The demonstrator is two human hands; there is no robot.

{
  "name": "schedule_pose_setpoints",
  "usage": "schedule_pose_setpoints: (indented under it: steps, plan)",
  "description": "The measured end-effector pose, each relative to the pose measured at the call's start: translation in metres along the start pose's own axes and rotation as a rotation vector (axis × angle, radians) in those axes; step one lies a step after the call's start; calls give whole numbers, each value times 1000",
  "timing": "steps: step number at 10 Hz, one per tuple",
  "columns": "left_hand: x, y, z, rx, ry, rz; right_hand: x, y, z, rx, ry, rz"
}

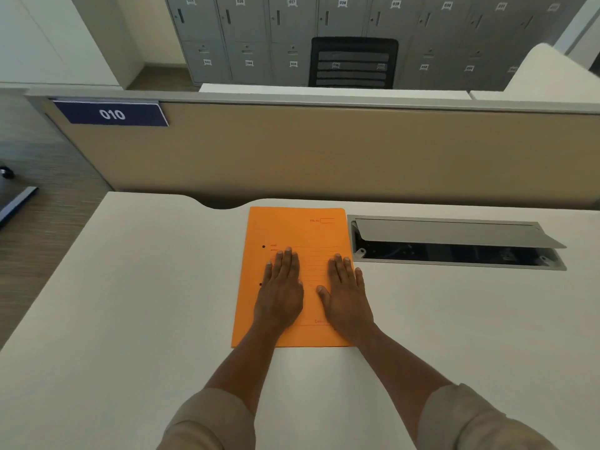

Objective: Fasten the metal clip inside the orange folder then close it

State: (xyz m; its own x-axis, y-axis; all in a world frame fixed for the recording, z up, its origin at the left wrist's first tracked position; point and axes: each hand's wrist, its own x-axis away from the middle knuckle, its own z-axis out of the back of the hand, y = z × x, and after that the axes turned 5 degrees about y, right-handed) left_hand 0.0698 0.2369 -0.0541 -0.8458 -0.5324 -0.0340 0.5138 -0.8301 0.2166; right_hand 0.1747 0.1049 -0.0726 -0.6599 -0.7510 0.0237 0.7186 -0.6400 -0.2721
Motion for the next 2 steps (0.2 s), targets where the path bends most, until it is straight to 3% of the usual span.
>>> schedule_pose_setpoints:
  steps: [2]
  plan:
    - [-24, 13, 65, -37, 149, -74, -8, -17, 33, 54, 141, 119]
